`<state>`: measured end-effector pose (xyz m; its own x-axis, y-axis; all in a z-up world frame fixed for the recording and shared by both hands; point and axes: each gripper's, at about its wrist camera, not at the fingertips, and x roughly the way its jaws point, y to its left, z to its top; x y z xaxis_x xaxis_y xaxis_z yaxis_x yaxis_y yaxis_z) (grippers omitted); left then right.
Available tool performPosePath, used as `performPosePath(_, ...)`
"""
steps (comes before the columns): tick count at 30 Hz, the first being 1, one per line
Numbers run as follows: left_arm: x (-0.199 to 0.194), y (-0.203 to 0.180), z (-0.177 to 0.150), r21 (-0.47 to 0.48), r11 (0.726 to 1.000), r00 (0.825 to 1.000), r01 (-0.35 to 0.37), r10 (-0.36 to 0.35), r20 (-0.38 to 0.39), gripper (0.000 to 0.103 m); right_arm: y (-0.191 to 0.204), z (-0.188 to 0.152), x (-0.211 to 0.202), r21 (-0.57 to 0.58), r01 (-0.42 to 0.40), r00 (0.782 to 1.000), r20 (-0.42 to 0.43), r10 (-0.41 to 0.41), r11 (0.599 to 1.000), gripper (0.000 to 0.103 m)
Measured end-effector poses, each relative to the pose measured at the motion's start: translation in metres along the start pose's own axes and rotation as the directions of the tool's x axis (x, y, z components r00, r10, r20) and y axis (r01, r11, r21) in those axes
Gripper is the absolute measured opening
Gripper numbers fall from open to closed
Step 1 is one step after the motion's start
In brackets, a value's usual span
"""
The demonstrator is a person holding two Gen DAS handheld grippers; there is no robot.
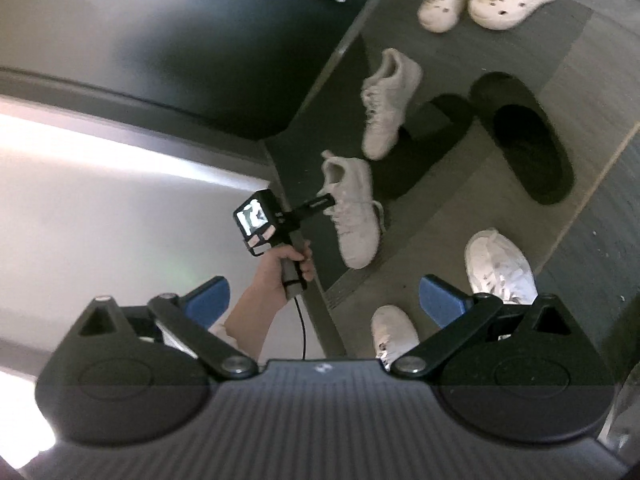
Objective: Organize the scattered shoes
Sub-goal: 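Close the left gripper on the white sneaker's heel, then lift the sneaker with the left gripper, carry it, set down, open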
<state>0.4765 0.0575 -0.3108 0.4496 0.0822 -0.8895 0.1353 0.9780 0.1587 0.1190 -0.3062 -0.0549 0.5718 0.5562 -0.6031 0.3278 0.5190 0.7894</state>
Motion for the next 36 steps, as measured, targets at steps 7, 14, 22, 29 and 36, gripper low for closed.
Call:
performPosePath(7,0.067,-0.010,0.007,0.016,1.000,0.998,-0.008,0.009,-0.063,0.103,-0.024,0.024,0.008,0.091,0.103,0.993,0.044,-0.108,0.990,0.103)
performPosePath(14,0.096,-0.008,0.013,-0.079,0.997,0.996,-0.002,-0.005,-0.084,0.096,-0.022,0.039,0.034,0.085,0.104,0.995,-0.006,-0.104,0.991,0.103)
performPosePath(22,0.093,-0.015,0.008,-0.081,0.996,0.997,-0.028,0.021,-0.080,0.084,-0.023,0.044,0.033,0.093,0.091,0.996,0.000,-0.091,0.992,0.103)
performPosePath(29,0.053,-0.002,-0.028,-0.122,0.992,0.997,0.037,-0.045,-0.065,0.081,-0.022,0.030,0.018,0.078,0.066,0.998,0.012,-0.067,0.995,0.103)
performPosePath(36,-0.014,-0.023,-0.063,-0.004,0.987,0.986,0.163,-0.163,-0.019,0.081,-0.021,0.011,-0.009,0.050,0.030,0.998,0.056,-0.033,0.998,0.103)
